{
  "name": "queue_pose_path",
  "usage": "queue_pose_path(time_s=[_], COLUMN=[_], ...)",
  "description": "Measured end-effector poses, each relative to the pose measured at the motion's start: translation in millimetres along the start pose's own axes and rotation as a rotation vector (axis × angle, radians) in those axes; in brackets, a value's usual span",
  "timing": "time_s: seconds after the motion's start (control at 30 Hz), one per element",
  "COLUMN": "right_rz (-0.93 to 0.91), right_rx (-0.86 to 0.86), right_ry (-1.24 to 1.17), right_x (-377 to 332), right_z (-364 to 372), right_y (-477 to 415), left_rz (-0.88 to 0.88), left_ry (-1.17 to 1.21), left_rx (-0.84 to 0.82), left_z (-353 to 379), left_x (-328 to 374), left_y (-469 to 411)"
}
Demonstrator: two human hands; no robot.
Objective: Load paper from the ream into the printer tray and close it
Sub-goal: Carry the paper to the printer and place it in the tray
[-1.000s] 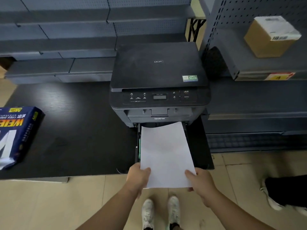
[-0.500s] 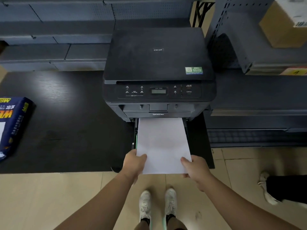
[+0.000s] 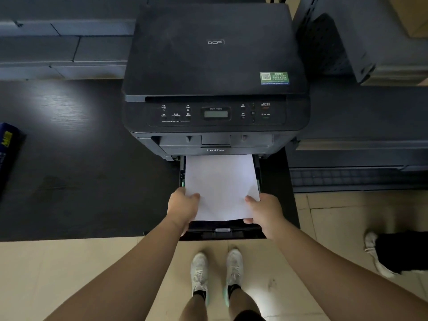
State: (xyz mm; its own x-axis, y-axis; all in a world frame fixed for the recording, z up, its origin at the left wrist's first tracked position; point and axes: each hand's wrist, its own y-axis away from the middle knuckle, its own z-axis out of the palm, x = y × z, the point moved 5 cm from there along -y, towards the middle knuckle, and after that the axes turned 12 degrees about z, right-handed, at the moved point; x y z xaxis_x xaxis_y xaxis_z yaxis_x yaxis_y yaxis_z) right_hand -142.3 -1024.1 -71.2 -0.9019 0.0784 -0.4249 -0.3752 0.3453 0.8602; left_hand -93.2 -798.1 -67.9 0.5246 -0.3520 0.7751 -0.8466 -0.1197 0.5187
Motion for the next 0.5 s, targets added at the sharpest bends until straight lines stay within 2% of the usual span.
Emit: queue_pose_path(time_s=[0.37, 0.5], right_rz=[-0.001, 0.067], right_rx=[0.054, 0.024], right_ry=[0.045, -0.011], right_x=[-2, 4], right_z=[10, 7], right_y=[-26, -25], left_rz=[0.041, 0.038], left_ry=[-0.099, -0.153], left_rx=[0.049, 0.058], left_z=[9, 5], left_x=[-1, -5], left_y=[-15, -14])
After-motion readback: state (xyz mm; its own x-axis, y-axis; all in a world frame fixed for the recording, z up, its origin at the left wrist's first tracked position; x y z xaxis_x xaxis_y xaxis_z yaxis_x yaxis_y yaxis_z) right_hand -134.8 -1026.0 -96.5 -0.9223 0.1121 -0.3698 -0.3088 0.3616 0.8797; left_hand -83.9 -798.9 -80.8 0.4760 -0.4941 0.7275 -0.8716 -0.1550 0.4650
